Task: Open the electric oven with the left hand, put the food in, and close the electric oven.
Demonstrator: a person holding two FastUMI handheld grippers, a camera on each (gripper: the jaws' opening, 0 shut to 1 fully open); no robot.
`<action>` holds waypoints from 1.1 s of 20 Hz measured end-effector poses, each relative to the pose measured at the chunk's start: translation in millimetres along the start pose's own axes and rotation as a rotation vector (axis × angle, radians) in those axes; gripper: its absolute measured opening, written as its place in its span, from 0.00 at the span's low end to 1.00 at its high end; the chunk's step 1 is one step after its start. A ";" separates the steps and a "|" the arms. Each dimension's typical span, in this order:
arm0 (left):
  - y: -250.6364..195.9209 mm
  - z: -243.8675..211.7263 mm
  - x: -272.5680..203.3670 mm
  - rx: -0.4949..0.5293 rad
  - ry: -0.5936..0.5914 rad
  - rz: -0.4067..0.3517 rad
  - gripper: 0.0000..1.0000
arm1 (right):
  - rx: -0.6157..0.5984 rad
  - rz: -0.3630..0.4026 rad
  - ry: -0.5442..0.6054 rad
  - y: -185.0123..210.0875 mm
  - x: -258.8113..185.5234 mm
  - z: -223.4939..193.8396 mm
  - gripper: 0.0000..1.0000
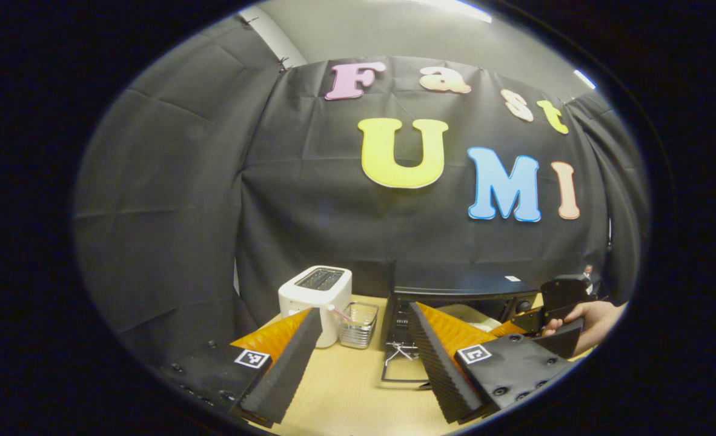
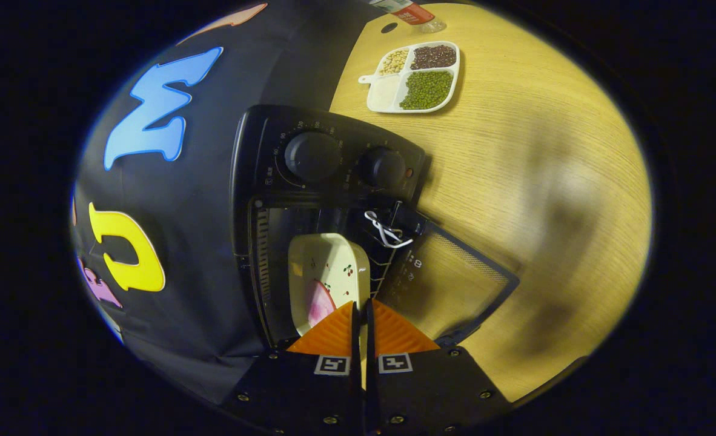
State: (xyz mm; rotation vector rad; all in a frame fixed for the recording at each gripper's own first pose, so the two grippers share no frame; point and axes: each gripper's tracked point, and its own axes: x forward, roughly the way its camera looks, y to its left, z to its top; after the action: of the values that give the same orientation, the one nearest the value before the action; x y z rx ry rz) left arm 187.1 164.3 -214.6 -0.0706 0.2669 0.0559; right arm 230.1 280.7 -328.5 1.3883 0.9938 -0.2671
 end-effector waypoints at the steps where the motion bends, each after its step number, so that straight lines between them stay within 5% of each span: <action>1: 3.9 -2.9 -1.0 -0.002 0.005 0.007 0.96 | 0.013 0.003 -0.009 3.0 4.9 -0.4 0.03; 12: 26.0 -2.5 -12.0 0.034 0.008 0.068 0.96 | 0.099 0.043 -0.071 14.7 50.5 4.9 0.08; 13: 25.9 -3.6 -12.6 0.038 0.010 0.068 0.96 | 0.100 0.056 -0.063 17.1 45.1 6.2 0.00; 15: 21.7 -2.8 -13.1 0.036 0.010 0.062 0.96 | 0.080 0.075 -0.048 21.7 38.4 3.6 0.11; 16: 18.6 -1.0 -12.4 0.036 0.008 0.056 1.00 | 0.069 0.083 -0.039 22.9 34.6 3.0 0.29; 17: 14.8 -0.2 -11.8 0.037 0.004 0.049 0.96 | 0.055 0.096 -0.028 25.0 29.1 1.7 0.28; 20: -0.8 1.9 -8.1 0.039 -0.004 0.019 0.95 | -0.013 0.102 -0.010 22.5 12.0 -0.5 0.95; 22: -11.2 5.5 -9.8 0.037 -0.013 0.002 0.97 | -0.070 0.092 -0.009 18.5 -0.3 0.6 0.95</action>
State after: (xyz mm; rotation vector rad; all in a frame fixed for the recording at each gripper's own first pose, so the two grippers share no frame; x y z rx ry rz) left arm 179.8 153.1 -206.0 -0.0335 0.2552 0.0529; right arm 242.9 284.2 -315.6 1.3634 0.9208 -0.1682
